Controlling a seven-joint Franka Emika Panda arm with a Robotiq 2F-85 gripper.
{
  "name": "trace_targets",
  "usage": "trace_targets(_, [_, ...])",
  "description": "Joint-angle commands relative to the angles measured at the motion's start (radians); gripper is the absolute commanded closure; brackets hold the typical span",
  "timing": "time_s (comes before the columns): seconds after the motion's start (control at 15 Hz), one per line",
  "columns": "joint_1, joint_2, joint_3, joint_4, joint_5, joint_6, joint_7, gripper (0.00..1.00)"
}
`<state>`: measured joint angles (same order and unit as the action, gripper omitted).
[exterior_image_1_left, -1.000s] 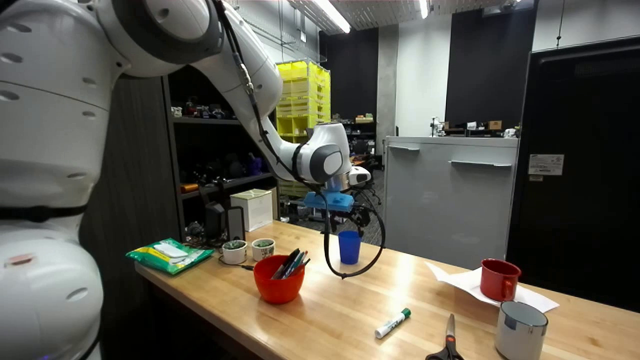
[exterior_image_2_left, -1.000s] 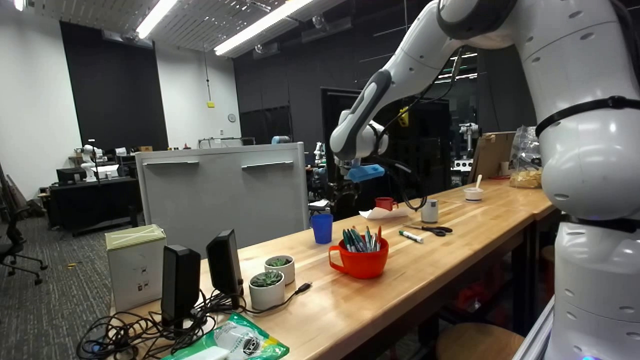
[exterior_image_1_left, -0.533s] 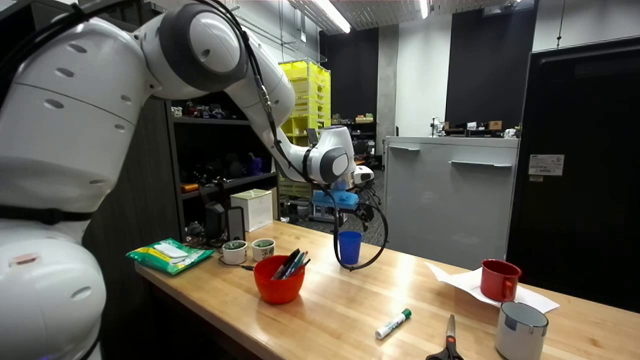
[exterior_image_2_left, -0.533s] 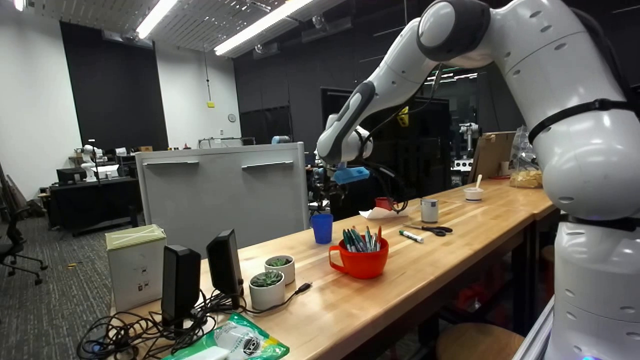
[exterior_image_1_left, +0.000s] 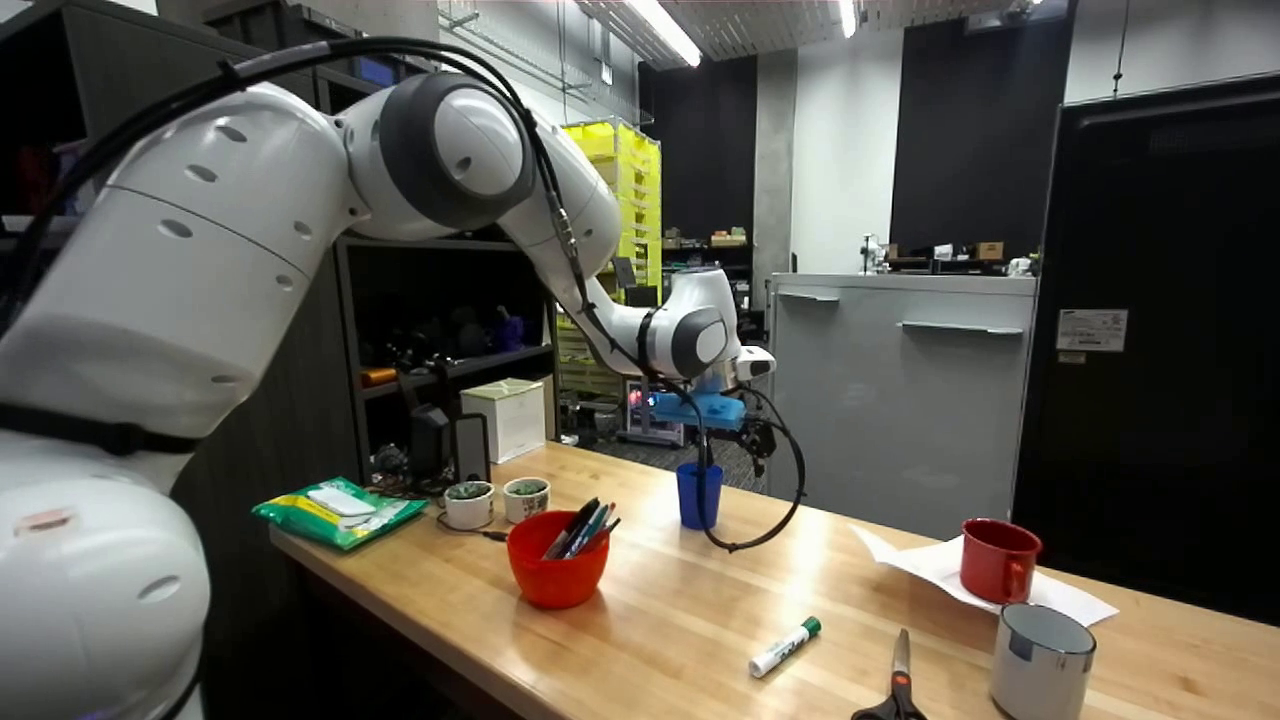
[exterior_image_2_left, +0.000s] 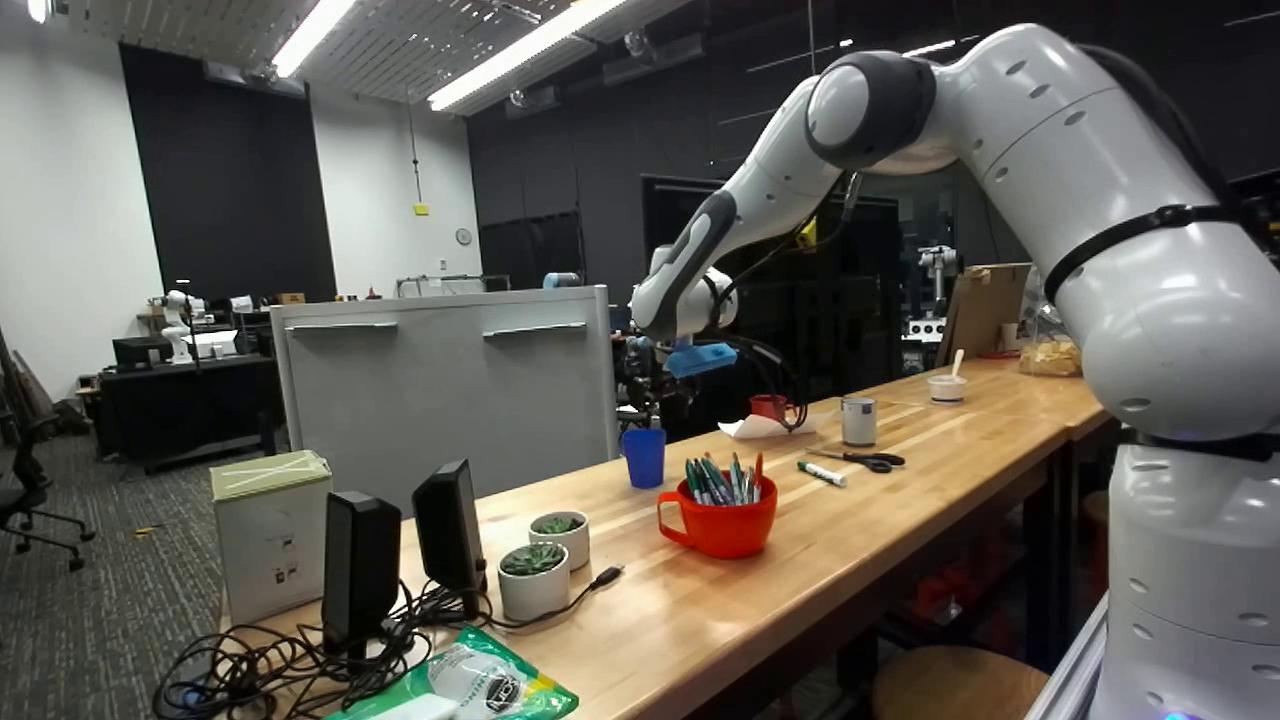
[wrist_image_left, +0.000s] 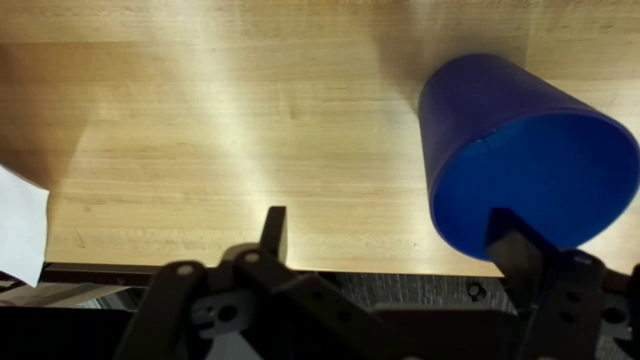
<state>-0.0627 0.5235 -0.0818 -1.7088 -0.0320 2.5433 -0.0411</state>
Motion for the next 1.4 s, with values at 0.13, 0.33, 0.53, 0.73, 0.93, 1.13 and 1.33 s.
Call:
trace_targets(0.13, [0.012,0.088,-0.006,0.069,-0.017,-0.046,0.046,0.0])
trace_targets(0.33, [0.018,0.107,-0.004,0.074,-0.016,-0.043,0.051,0.27])
trace_targets(0.53, [0.017,0.103,-0.012,0.081,-0.018,-0.042,0.059,0.48])
trace_targets(0.73, [0.019,0.074,-0.014,0.064,-0.022,-0.033,0.059,0.72])
trace_targets(0.93, [0.024,0.043,-0.013,0.031,-0.021,-0.023,0.066,0.94])
trace_targets(1.13, [0.034,0.013,-0.013,-0.004,-0.024,-0.01,0.079,1.0])
trace_targets(1.33, [0.037,-0.024,-0.01,-0.039,-0.022,-0.005,0.087,0.99])
